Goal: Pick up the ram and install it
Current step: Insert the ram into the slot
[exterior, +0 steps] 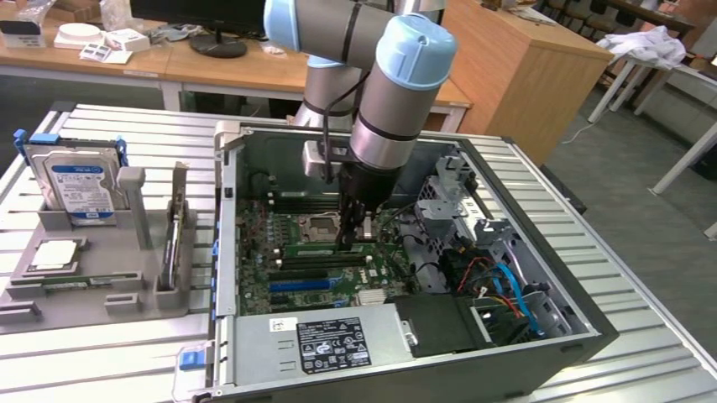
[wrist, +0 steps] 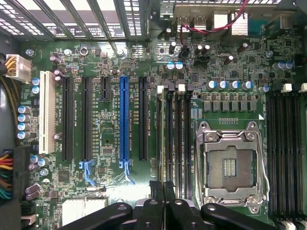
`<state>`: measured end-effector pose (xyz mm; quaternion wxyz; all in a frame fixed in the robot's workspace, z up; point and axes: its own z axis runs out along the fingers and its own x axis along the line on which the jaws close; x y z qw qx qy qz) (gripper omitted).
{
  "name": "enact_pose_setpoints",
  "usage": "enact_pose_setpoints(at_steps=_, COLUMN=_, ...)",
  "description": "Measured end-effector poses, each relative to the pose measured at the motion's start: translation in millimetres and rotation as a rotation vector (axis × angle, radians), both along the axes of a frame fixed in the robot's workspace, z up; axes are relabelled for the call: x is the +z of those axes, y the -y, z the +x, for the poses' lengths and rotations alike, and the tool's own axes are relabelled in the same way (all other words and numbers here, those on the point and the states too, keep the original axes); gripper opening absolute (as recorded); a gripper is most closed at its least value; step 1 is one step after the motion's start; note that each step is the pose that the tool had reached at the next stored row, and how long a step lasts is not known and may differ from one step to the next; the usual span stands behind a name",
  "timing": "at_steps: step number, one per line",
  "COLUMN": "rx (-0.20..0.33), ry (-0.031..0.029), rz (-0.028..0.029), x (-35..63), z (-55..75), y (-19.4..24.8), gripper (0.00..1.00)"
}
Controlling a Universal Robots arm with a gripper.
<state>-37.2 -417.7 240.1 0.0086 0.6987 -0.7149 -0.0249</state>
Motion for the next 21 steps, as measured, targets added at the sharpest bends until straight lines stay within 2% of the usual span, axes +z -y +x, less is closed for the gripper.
enact_pose_setpoints(at_steps=21, rx=0.006, ry=0.0, rz=0.0, x=-1.3, z=0.0, y=0.0, gripper=0.12)
